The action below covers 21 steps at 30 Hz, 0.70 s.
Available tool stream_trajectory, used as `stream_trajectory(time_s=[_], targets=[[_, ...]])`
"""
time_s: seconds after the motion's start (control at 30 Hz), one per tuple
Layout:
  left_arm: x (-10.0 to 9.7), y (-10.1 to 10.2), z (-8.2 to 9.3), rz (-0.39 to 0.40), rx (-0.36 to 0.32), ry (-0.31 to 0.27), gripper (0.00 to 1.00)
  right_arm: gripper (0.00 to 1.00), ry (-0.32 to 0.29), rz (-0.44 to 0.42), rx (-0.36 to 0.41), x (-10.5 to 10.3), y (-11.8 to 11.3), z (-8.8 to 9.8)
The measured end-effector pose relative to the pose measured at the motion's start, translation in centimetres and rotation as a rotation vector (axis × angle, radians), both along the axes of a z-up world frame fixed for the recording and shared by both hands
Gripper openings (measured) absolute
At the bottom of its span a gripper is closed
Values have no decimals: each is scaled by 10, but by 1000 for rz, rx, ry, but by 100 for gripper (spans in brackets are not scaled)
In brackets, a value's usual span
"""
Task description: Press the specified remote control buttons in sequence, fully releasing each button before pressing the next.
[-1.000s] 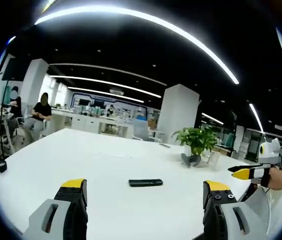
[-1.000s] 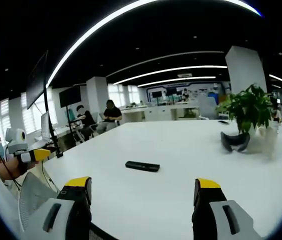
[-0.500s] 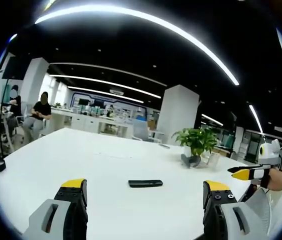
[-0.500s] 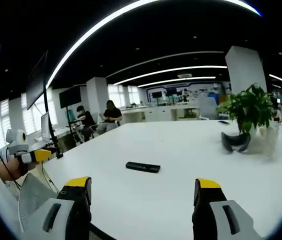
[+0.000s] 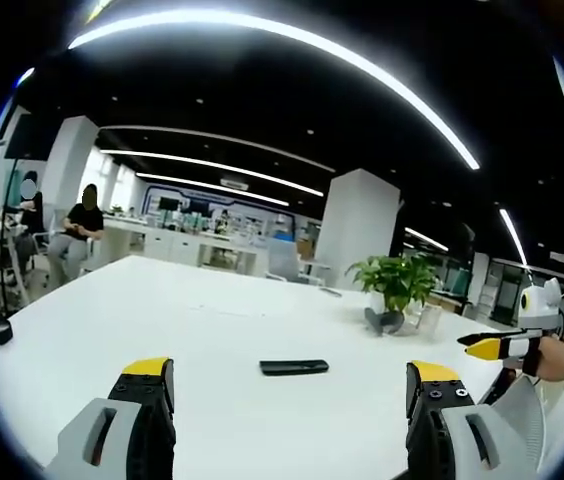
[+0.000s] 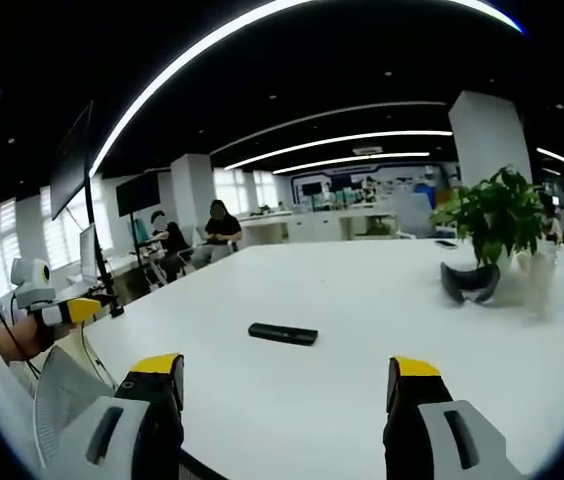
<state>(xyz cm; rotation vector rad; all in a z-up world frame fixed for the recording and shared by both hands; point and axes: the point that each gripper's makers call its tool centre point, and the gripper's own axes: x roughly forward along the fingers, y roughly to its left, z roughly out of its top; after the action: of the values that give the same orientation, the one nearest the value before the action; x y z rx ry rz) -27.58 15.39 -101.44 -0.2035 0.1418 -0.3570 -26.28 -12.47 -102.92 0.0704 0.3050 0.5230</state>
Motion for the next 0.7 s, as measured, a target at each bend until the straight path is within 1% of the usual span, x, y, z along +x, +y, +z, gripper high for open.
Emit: stream_trajectory(time_s=[0.5,0.63,0.7], targets=[[9,-3,-2,0,2,8,99,82,3,0,-8,11,-2,-2],[15,-3,-4,-11,13,15,99,81,1,-2,-6,15,-3,-2],[16,-4,-5,-27,32,21,99,81,-1,-4,-7,18,-3,-2]])
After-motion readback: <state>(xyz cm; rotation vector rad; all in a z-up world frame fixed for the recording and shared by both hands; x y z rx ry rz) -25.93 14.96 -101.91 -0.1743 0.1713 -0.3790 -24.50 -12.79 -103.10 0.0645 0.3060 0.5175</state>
